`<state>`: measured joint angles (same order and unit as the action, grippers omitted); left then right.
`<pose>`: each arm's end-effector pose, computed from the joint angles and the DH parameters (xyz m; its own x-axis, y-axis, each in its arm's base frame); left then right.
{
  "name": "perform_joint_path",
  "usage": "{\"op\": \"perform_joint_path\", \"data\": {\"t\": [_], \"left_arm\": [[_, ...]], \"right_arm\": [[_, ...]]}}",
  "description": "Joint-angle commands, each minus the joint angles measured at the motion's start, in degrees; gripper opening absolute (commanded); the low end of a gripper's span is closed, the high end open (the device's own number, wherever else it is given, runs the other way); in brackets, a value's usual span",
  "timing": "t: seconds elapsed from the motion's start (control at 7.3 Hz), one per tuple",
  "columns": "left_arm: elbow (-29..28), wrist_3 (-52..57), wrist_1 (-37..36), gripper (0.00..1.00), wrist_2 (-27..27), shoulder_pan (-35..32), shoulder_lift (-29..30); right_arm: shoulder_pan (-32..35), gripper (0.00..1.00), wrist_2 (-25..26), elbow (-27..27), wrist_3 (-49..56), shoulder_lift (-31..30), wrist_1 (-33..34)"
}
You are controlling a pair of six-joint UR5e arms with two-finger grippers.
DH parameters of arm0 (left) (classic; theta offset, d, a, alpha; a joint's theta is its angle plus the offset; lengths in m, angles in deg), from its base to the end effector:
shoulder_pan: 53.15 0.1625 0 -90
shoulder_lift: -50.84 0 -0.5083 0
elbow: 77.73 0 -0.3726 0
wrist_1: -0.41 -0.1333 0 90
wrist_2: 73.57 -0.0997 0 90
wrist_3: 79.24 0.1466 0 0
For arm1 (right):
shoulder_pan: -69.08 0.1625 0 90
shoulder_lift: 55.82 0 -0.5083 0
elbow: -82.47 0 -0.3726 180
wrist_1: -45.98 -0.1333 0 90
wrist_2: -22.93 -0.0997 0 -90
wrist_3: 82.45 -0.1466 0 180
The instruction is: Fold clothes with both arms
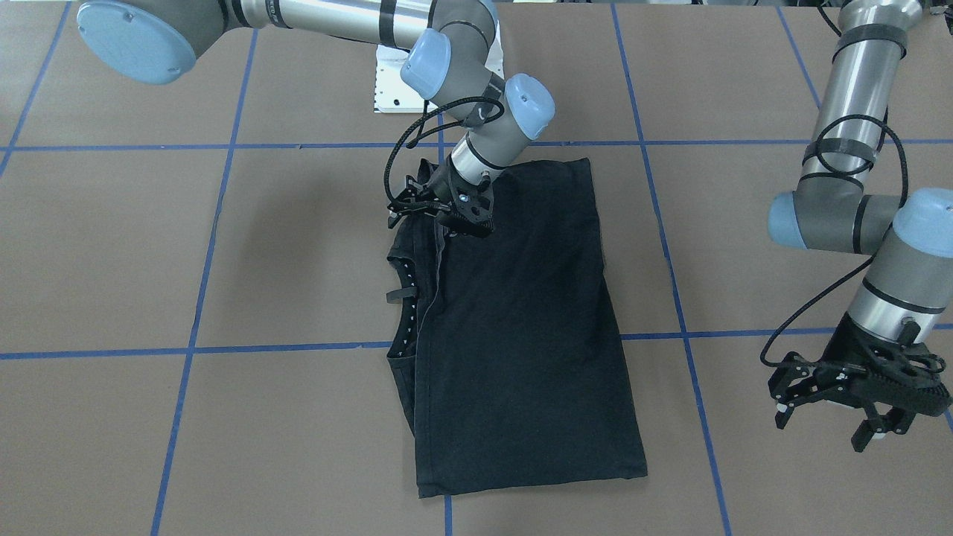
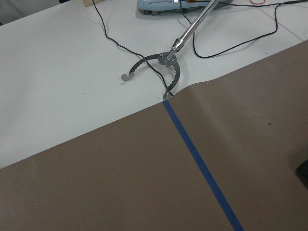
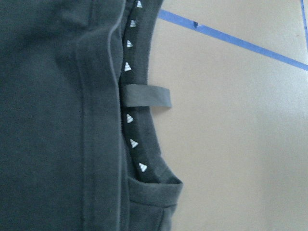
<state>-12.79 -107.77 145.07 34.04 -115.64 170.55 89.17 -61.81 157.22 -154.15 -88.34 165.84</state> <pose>0.2880 -0.7456 0.5594 0.7497 0.3733 -0.5464 0.1392 0.7182 0.6818 -0.7321 -0.4240 0.3066 0.9841 0.0270 0.1753 -0.0542 0.9868 0.1523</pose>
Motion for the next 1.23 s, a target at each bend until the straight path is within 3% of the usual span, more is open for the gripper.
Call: {"op": "perform_joint_path", "data": {"t": [0.0, 0.27, 0.55, 0.82, 1.1], "left_arm": [[0.1, -0.03, 0.0, 1.0, -0.02, 0.0, 0.0], [0.88, -3.0, 0.0, 1.0, 0.06, 0.0, 0.08], [3.51, -13.07, -0.26, 1.0, 4.16, 0.18, -0.87], [16.38, -22.13, -0.7, 1.0, 4.11, 5.94, -8.58], [28.34, -32.42, -0.79, 1.0, 2.1, 13.58, -16.05]], "right_arm": [[0.3, 1.0, 1.06, 11.32, 3.74, -7.69, 2.22], [0.92, 1.0, 1.33, 18.73, 4.98, -10.63, 1.88], [2.67, 1.0, 0.81, 26.1, 3.85, -12.02, -5.28], [2.77, 1.0, 0.72, 33.85, 0.52, -21.31, -21.78], [2.85, 1.0, 0.81, 36.25, -3.7, -26.78, -31.83]]}}
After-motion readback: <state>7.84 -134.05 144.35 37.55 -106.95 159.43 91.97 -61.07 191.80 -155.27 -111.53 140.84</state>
